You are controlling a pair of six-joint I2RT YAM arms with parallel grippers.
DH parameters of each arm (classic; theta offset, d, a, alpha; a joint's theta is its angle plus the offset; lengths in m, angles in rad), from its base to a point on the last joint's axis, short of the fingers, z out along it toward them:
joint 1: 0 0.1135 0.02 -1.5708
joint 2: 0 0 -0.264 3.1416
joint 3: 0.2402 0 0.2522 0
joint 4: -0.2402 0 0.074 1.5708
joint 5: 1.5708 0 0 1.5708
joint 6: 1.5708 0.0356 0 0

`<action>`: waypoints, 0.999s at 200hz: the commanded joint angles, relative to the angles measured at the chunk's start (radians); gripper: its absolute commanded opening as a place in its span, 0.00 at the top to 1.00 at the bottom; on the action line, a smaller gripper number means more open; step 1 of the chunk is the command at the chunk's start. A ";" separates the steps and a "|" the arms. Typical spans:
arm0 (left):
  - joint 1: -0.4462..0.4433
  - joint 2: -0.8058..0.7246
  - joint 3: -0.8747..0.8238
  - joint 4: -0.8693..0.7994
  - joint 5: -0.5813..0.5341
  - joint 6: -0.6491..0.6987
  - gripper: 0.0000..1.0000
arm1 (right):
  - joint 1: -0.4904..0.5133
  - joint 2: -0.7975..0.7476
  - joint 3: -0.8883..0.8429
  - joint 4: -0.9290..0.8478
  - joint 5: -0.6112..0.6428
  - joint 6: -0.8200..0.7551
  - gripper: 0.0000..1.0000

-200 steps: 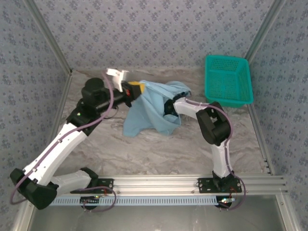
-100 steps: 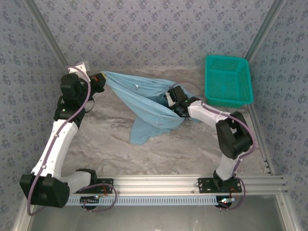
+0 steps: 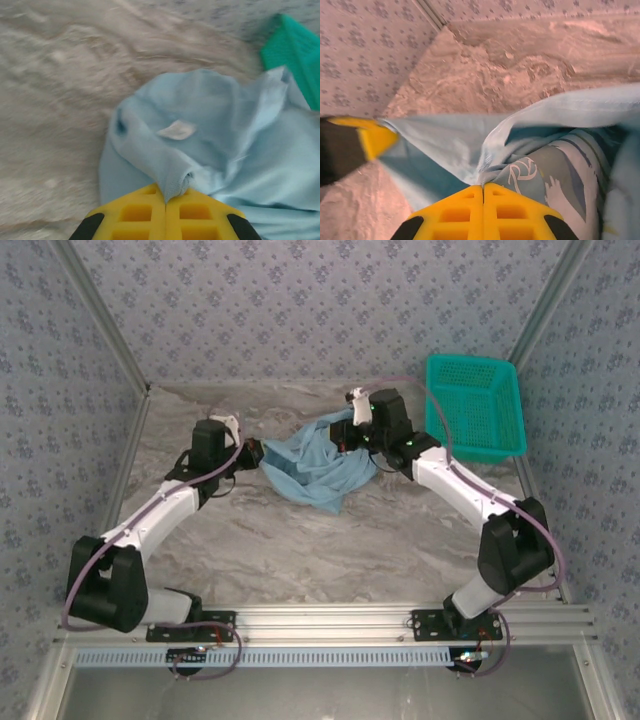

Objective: Fold the inside-out t-shirt

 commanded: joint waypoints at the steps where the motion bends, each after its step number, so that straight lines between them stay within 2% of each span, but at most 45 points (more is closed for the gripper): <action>1: 0.047 -0.004 -0.039 0.027 -0.165 -0.040 1.00 | -0.034 -0.072 0.011 -0.003 -0.110 0.027 1.00; 19: 0.054 0.022 -0.040 -0.003 -0.216 -0.009 1.00 | -0.053 -0.127 -0.030 0.059 -0.188 0.056 1.00; 31: 0.053 0.061 -0.033 -0.027 -0.201 0.007 1.00 | -0.062 -0.157 -0.030 0.111 -0.233 0.076 1.00; 64: -0.027 0.160 -0.104 0.027 -0.009 0.030 1.00 | -0.078 -0.173 -0.050 0.462 -0.310 0.265 1.00; 76: -0.062 0.183 -0.144 0.064 0.051 0.008 0.99 | -0.085 -0.172 -0.050 0.532 -0.315 0.305 1.00; 87: -0.075 0.186 -0.168 0.075 0.094 -0.012 0.93 | -0.091 -0.178 -0.047 0.534 -0.312 0.287 1.00; 102: -0.068 0.139 -0.187 0.055 0.097 -0.031 0.75 | -0.092 -0.186 -0.021 0.423 -0.313 0.186 1.00; 116: -0.057 0.034 -0.193 0.033 0.064 -0.036 0.64 | -0.085 -0.198 -0.010 0.292 -0.294 0.056 1.00; 146: -0.058 -0.209 -0.173 0.042 -0.005 -0.057 0.31 | -0.075 -0.220 -0.010 0.094 -0.258 -0.133 1.00; 157: -0.059 -0.239 -0.144 0.078 0.039 -0.066 0.25 | -0.073 -0.221 -0.011 0.076 -0.274 -0.162 1.00; 166: -0.063 -0.222 -0.098 0.106 0.122 -0.072 0.23 | -0.069 -0.217 -0.005 0.058 -0.290 -0.182 1.00; 183: -0.095 -0.121 0.028 0.112 0.279 -0.075 0.20 | -0.066 -0.208 0.006 0.044 -0.304 -0.193 1.00; 200: -0.156 -0.027 0.124 0.105 0.341 -0.041 0.18 | -0.066 -0.203 0.017 0.039 -0.305 -0.187 1.00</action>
